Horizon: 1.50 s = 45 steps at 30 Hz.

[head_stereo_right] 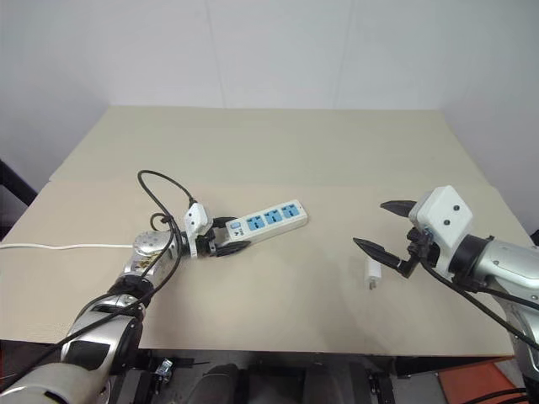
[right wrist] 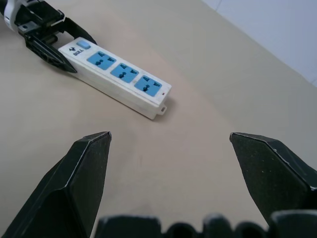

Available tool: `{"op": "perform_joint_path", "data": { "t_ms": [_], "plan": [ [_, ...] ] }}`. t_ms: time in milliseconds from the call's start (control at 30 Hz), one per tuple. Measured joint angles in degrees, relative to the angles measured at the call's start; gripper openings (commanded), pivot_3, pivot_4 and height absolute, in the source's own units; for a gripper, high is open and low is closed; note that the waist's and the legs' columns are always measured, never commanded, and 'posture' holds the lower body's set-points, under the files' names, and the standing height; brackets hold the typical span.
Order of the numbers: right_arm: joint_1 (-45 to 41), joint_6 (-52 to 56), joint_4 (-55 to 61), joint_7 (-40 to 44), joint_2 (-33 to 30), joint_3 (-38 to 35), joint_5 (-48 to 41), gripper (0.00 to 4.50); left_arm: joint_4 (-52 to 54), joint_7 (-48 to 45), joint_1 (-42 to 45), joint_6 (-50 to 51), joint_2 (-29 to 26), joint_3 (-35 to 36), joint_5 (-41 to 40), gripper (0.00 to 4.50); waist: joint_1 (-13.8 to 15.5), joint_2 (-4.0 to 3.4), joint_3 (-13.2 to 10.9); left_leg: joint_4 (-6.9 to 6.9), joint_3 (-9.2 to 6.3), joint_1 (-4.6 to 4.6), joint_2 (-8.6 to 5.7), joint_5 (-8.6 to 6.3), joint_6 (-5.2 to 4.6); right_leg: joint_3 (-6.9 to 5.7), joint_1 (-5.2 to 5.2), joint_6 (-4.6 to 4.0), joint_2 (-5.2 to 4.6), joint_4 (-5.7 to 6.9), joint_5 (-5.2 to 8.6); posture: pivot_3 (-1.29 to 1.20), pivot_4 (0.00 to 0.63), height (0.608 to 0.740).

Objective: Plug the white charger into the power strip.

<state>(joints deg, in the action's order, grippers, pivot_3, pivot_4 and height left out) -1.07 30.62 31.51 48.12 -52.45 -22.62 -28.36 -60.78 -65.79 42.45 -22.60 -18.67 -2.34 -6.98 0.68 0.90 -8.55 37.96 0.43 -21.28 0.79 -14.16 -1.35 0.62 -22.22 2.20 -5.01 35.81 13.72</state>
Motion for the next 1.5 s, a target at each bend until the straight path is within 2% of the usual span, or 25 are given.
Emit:
{"op": "perform_joint_path", "data": {
  "t_ms": [167,333,567,733,800,867,933,1000,1100,1233,1300,1367,1500],
  "plan": [
    [0.4,0.0,0.1,1.7,-1.1,-2.0,-1.2,4.5,0.8,-1.2,-0.3,0.1,0.4,0.7,-0.1,3.29,0.0,-0.05,0.0,0.0,0.01,-0.02,-0.03,0.0,0.0,0.01,-0.01,-0.01,-0.03,0.0,-0.01,0.0,0.15,0.74],
    [-3.0,1.4,-3.4,3.1,-3.4,-2.1,-2.4,4.5,9.6,-9.1,-4.7,2.4,-0.4,0.0,-2.1,3.29,-0.2,-0.03,0.0,0.0,0.03,-0.17,-0.04,0.0,0.0,0.01,-0.12,-0.34,-0.07,-0.07,-0.22,0.0,0.15,0.74],
    [-10.0,2.6,-10.1,5.5,-6.0,0.2,-3.5,4.5,31.3,-18.6,-16.3,9.9,-8.7,-1.3,-6.4,3.29,-1.0,0.05,0.0,-0.04,-0.2,-0.58,0.06,0.0,-0.01,0.02,-0.59,-0.39,0.01,0.0,-0.24,0.0,0.15,0.74],
    [-11.4,0.8,-13.8,8.6,-7.7,5.1,-1.4,4.5,37.6,-19.3,-21.5,11.5,-12.1,-1.5,-7.6,3.29,-0.9,0.04,0.0,-0.03,-0.21,-0.57,0.0,0.0,-0.02,0.06,-0.62,-0.38,-0.08,0.02,-0.24,0.0,0.15,0.74],
    [-11.5,-6.5,-16.2,12.6,-9.4,8.6,2.9,4.5,37.6,-18.5,-22.3,11.4,-11.9,-2.1,-7.5,3.29,-0.6,0.04,0.0,-0.01,-0.15,-0.6,0.0,0.0,-0.02,0.03,-0.62,-0.37,-0.08,0.0,-0.24,0.0,0.15,0.74],
    [-12.9,-19.3,-20.6,19.2,-13.0,13.7,9.0,4.5,37.7,-18.2,-22.2,11.4,-11.7,-2.6,-7.5,3.29,-0.5,0.02,0.0,0.0,0.03,-0.58,-0.04,0.0,-0.02,0.04,-0.64,-0.34,-0.09,-0.02,-0.22,0.0,0.15,0.74],
    [-18.2,-32.6,-26.7,27.5,-16.7,19.6,15.0,4.5,37.8,-17.8,-22.0,11.5,-11.1,-3.3,-7.5,3.29,-0.7,-0.03,-0.1,0.0,0.21,-0.58,-0.01,0.0,-0.02,0.09,-0.71,-0.22,-0.08,-0.03,-0.16,0.0,0.15,0.74],
    [-24.6,-40.6,-31.9,32.9,-17.8,23.9,18.8,4.5,37.9,-17.1,-21.3,11.5,-10.1,-4.1,-7.0,3.29,-0.8,-0.02,-0.1,0.0,0.24,-0.6,0.01,0.0,-0.02,0.13,-0.76,-0.34,-0.05,-0.01,-0.23,0.0,0.15,0.74],
    [-33.4,-44.9,-38.9,36.4,-16.0,27.9,21.6,4.5,37.8,-16.4,-20.6,11.5,-9.5,-4.8,-6.6,3.29,-1.1,-0.01,-0.1,0.01,0.26,-0.67,0.01,0.0,-0.01,0.16,-0.84,-0.37,-0.05,0.03,-0.25,0.0,0.15,0.74],
    [-38.7,-47.6,-44.0,38.3,-14.6,29.1,22.6,4.5,37.9,-15.9,-20.4,11.5,-9.3,-5.3,-6.6,3.29,-1.2,-0.01,-0.1,-0.01,0.24,-0.71,0.01,0.0,-0.02,0.14,-0.86,-0.38,-0.07,0.05,-0.26,0.0,0.15,0.74],
    [-39.1,-44.9,-43.8,38.9,-14.6,29.1,22.5,4.5,38.2,-15.9,-20.4,11.7,-9.4,-5.5,-6.6,3.29,-1.1,-0.01,-0.1,-0.01,0.24,-0.73,0.01,0.0,-0.02,0.15,-0.88,-0.39,-0.09,0.05,-0.26,0.0,0.15,0.74],
    [-39.6,-35.6,-42.0,38.4,-14.5,29.1,22.1,4.5,38.3,-15.8,-20.4,11.9,-9.5,-5.5,-6.7,3.29,-1.0,-0.02,-0.1,-0.01,0.2,-0.74,0.02,0.0,-0.03,0.16,-0.92,-0.4,-0.13,0.09,-0.27,0.0,0.15,0.74],
    [-48.1,-0.1,-34.0,36.6,-14.0,31.2,17.9,4.5,37.9,-15.9,-19.9,11.9,-10.1,-5.6,-6.6,3.29,-1.2,-0.19,-0.1,-0.01,-0.17,-0.71,0.05,0.0,-0.02,0.21,-0.99,-0.47,-0.17,0.22,-0.3,0.0,0.15,0.74]
  ]
}}
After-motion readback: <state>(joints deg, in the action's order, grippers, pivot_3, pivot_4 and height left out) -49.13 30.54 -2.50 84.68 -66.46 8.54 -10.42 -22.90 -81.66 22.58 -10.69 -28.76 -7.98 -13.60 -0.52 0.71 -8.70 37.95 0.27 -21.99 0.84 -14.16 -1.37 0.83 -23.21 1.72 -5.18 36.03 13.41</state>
